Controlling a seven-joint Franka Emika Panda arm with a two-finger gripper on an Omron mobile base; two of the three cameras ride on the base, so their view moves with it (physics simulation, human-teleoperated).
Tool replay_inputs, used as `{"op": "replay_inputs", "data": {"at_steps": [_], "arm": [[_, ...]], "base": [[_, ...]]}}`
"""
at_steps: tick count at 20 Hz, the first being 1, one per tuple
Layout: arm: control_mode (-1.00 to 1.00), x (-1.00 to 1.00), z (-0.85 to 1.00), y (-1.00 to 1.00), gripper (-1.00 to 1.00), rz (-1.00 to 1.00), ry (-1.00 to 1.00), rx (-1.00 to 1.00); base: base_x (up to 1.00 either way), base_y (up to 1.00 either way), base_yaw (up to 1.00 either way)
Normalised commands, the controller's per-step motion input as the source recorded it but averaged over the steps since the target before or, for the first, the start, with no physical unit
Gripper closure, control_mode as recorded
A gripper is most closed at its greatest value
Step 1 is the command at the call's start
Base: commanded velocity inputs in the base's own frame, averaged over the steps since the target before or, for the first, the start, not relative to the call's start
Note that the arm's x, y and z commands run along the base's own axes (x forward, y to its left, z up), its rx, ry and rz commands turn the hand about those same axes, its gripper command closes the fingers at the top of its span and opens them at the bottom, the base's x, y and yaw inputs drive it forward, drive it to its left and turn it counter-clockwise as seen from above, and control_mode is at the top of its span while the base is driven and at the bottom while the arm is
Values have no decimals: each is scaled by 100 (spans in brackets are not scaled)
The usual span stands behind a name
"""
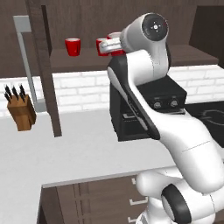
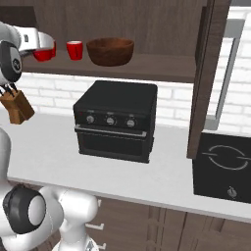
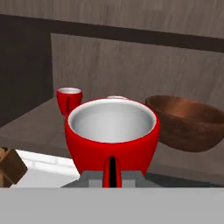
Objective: Gather all objects into one cabinet and sort the glasses and bowls to opposite sides.
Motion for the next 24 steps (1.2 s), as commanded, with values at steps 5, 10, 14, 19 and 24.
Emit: {"op": "replay_inputs", "data": {"at_steps": [5,10,14,19,24], "arm": [[-100,100,0,11,100,2,0,5],[-100,100,0,41,100,5,0,0],[-100,79,0,54,100,5,2,0],[-100,62,0,12,100,0,9,7],[-100,57,-11,10,100,0,12,5]], "base": [[0,0,0],[0,0,0],[0,0,0],[0,0,0],[0,0,0]]}}
